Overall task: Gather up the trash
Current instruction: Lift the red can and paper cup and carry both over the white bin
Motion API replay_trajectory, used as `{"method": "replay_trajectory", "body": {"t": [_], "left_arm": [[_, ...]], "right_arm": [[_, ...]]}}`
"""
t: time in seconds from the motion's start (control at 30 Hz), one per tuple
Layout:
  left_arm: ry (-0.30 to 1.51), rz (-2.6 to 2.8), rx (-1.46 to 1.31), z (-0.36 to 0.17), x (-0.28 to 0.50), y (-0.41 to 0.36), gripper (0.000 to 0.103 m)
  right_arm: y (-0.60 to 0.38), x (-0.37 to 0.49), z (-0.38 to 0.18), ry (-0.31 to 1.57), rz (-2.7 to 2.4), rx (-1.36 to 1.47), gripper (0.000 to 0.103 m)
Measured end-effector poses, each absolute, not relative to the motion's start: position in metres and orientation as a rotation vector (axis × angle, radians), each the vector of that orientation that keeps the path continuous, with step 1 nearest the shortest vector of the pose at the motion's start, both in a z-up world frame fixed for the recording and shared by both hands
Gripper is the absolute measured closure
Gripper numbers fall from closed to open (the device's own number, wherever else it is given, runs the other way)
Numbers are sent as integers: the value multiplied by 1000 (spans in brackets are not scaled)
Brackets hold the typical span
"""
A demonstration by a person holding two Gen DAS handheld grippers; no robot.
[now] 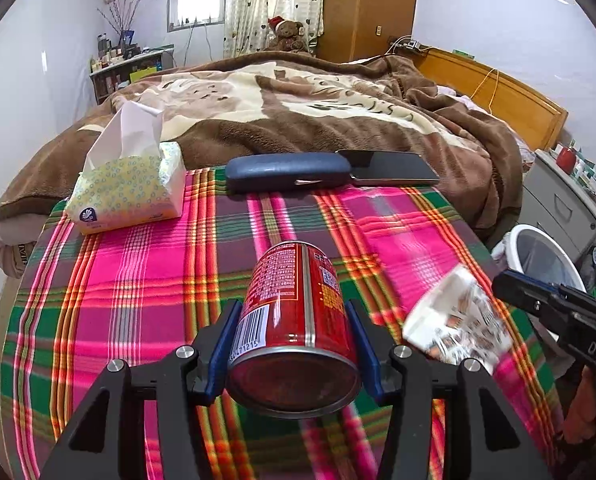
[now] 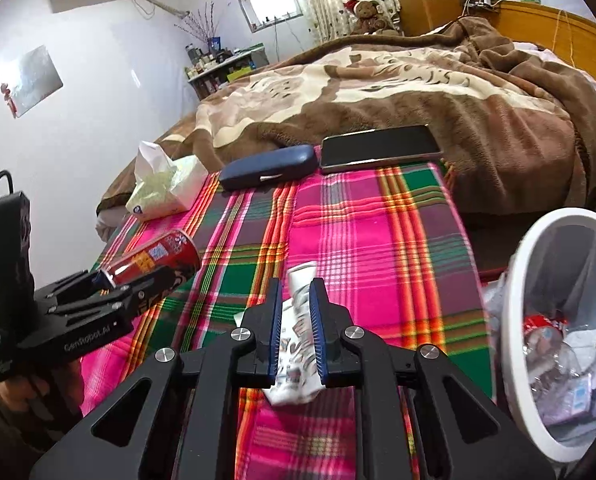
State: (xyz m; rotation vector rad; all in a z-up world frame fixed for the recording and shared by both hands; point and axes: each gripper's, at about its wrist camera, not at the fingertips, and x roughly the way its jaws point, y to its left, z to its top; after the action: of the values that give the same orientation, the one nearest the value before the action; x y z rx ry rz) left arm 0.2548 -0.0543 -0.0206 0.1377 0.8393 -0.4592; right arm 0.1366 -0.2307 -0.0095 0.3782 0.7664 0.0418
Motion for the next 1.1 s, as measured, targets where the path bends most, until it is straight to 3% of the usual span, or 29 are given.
{"method": "replay_trajectory", "body": {"t": [0.23, 0.3, 0.37, 0.53, 0.6, 0.63, 0.67, 1.1], "left_arm": [[826, -467, 127, -14, 229, -57, 50], [831, -461, 115, -13, 225, -54, 50], [829, -461, 108, -12, 220, -52, 50], [832, -463, 112, -11, 213, -51, 50], [833, -463, 110, -10, 211, -51, 50], [832, -465, 109, -10, 211, -51, 50], [832, -465, 109, -10, 210, -51, 50], [791, -521, 140, 9, 180, -81, 50]], "right_arm": [[-229, 135, -20, 814, 78, 301, 85], [-227, 140, -25, 854, 71, 269, 63], [-227, 144, -30, 870, 87, 274, 53], [-222, 150, -44, 908, 93, 291, 54], [-221, 149, -49, 920, 77, 294, 74], [-222, 148, -51, 916, 67, 298, 74], [-223, 146, -50, 907, 66, 307, 82], [-253, 109, -13, 788, 13, 334, 82]]}}
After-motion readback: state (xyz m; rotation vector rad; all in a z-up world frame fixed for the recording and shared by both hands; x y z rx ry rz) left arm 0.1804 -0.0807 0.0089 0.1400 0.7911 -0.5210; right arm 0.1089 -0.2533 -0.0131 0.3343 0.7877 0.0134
